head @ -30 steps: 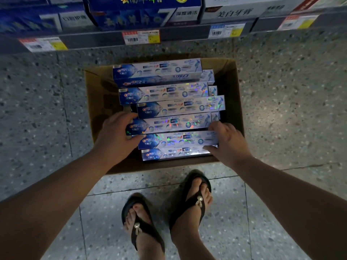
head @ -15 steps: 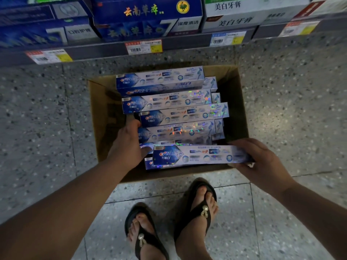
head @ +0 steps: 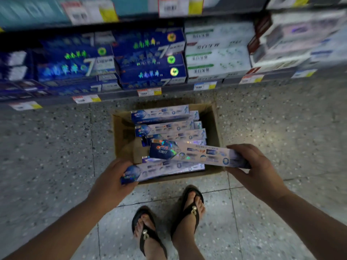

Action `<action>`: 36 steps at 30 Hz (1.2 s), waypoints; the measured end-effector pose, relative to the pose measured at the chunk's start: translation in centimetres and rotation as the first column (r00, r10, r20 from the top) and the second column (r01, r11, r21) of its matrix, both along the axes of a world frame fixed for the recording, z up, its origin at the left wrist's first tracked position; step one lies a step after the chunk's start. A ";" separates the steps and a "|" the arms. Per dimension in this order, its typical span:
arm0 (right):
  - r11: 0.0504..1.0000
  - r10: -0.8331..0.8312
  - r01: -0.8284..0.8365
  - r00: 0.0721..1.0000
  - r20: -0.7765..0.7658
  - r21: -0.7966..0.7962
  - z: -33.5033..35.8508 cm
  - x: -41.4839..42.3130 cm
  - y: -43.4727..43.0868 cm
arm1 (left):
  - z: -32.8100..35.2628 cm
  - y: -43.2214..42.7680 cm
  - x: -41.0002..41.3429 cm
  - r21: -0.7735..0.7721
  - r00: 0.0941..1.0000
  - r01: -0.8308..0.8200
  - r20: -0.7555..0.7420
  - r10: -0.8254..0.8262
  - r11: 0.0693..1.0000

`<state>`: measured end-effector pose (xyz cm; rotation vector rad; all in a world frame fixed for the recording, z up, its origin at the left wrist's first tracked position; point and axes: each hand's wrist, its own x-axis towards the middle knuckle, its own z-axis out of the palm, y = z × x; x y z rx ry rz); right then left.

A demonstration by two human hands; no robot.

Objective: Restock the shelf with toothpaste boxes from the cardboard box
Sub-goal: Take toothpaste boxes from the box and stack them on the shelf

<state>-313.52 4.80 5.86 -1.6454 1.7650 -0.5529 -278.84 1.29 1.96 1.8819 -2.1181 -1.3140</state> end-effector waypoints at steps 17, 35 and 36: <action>0.935 -0.310 0.299 0.950 -0.029 -0.192 44.9 -9.6 6.1 | 44.4 -0.4 -12.2 -0.334 0.908 0.176 -0.309 -0.284 0.926; 0.739 -0.626 0.583 0.779 -0.024 -0.338 66.3 -46.1 29.9 | 62.9 12.7 -54.8 -0.348 0.704 0.447 -0.432 -0.564 0.824; 0.725 -0.639 0.598 0.769 -0.011 -0.341 66.8 -48.2 30.5 | 63.6 13.2 -57.0 -0.326 0.704 0.451 -0.442 -0.556 0.831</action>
